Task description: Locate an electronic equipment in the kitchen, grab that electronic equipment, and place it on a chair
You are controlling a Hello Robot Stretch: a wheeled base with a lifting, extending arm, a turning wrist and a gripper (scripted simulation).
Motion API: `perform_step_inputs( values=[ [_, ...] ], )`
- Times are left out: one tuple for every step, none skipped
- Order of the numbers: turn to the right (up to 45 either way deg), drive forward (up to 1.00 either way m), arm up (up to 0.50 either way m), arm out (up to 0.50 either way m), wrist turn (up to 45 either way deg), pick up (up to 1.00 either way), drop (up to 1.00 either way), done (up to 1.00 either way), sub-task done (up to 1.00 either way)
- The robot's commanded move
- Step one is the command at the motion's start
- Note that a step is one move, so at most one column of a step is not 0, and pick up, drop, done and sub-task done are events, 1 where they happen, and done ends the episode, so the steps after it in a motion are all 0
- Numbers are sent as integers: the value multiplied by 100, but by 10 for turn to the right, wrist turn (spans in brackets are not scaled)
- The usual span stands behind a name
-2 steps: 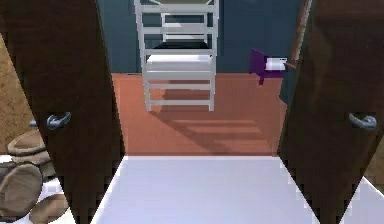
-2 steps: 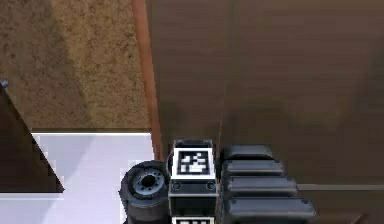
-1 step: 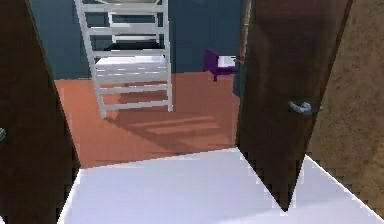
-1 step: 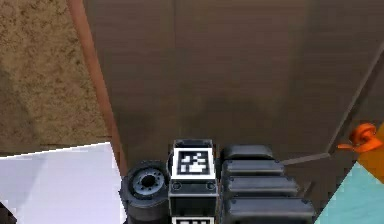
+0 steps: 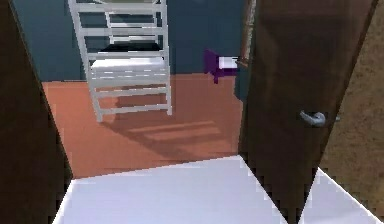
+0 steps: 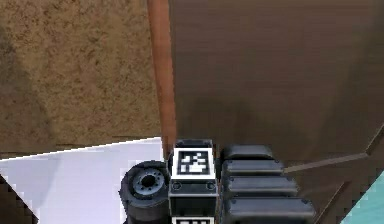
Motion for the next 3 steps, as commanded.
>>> perform_step_inputs(
  values=[
    [-210, 0, 0, 0, 0, 0, 0, 0, 0],
    [0, 100, 0, 0, 0, 0, 0, 0, 0],
    [0, 100, 0, 0, 0, 0, 0, 0, 0]
  ],
)
